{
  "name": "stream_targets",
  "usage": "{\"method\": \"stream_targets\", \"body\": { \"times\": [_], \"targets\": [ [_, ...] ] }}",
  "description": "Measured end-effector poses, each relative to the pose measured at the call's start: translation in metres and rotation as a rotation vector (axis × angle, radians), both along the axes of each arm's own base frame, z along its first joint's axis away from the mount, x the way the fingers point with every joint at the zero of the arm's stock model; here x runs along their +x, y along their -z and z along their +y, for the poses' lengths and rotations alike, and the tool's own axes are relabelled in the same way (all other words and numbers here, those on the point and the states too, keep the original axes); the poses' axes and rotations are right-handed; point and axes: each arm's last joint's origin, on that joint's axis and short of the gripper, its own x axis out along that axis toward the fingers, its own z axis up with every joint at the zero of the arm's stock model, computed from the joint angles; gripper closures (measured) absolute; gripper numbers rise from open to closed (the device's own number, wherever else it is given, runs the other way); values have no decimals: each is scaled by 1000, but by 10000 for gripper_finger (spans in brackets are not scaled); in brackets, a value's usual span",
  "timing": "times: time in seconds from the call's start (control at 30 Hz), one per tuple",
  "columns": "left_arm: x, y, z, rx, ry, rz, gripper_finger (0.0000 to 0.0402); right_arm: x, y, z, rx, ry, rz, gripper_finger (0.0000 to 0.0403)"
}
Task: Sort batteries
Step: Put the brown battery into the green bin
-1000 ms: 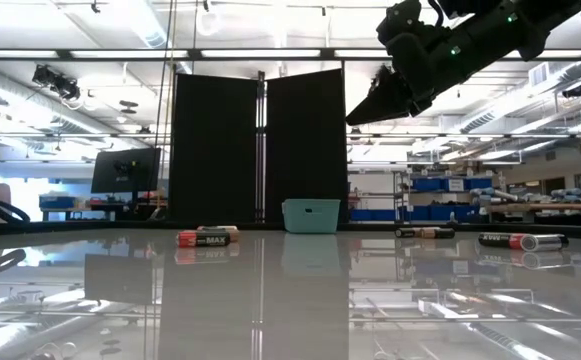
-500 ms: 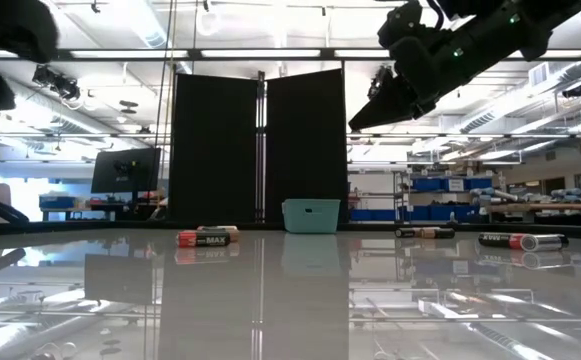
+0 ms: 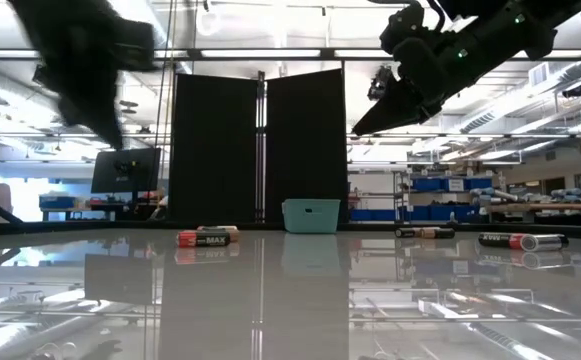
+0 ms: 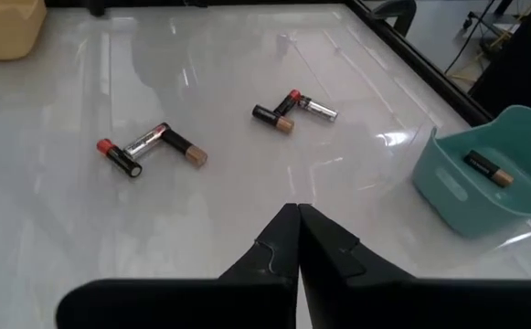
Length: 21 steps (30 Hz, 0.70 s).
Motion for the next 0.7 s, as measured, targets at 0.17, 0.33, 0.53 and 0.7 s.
{"method": "stream_targets", "body": {
  "times": [0.17,0.33,0.53,0.7],
  "targets": [
    [30,13,21,29,57,-32,380,-1,1,3,8,-5,7,386],
    [50,28,33,39,124,-36,343,-1,1,5,13,-11,6,389],
    [63,40,39,77,157,-43,290,-1,1,7,13,-16,6,385],
    [74,48,44,108,150,-69,257,-1,1,7,10,-11,4,389]
  ]
}}
